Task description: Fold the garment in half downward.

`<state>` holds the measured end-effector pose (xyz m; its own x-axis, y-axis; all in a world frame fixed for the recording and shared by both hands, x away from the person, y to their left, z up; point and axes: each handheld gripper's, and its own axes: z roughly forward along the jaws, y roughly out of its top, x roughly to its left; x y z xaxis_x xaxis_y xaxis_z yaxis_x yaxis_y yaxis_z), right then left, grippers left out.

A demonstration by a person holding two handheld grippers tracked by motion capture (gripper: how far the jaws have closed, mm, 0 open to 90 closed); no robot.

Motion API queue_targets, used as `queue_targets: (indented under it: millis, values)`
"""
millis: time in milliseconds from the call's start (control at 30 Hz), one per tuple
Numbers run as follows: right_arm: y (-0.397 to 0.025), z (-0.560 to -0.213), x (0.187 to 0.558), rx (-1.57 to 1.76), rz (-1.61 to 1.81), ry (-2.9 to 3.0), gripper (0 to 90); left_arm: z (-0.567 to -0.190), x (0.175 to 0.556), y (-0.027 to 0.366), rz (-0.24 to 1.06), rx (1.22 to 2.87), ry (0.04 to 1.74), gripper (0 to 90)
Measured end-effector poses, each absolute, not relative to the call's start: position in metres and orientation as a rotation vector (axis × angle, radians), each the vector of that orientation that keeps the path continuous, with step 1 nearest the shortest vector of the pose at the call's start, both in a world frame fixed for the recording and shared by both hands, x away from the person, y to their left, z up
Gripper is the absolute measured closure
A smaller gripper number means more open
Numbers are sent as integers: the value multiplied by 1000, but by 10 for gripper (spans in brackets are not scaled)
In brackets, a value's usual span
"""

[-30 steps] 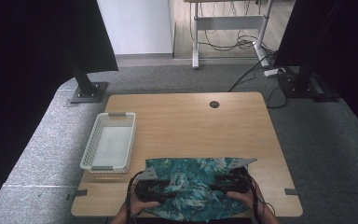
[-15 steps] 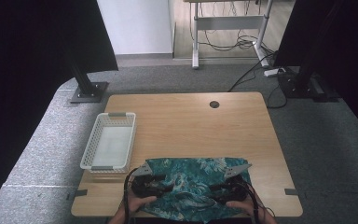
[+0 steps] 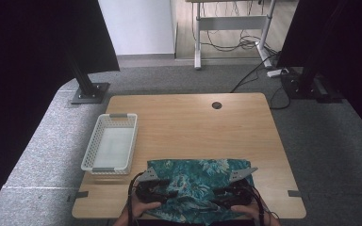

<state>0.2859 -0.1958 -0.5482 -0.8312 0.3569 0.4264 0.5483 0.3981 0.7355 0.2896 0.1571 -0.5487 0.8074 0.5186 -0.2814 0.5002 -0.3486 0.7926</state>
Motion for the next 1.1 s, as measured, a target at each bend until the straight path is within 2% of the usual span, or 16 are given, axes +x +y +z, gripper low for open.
queue_targets:
  millis: [300,833,1100]
  values:
    - [-205,-548,273,-810,-1437,-2441,436,-549,268,153,13,2051,700,321]
    - [-197,-554,258,-773,-1350,-2506,405,-547,264,161,20,2029,728,307]
    - [-201,-540,268,-939,-1386,-2574,335,-542,269,157,28,2027,753,299]
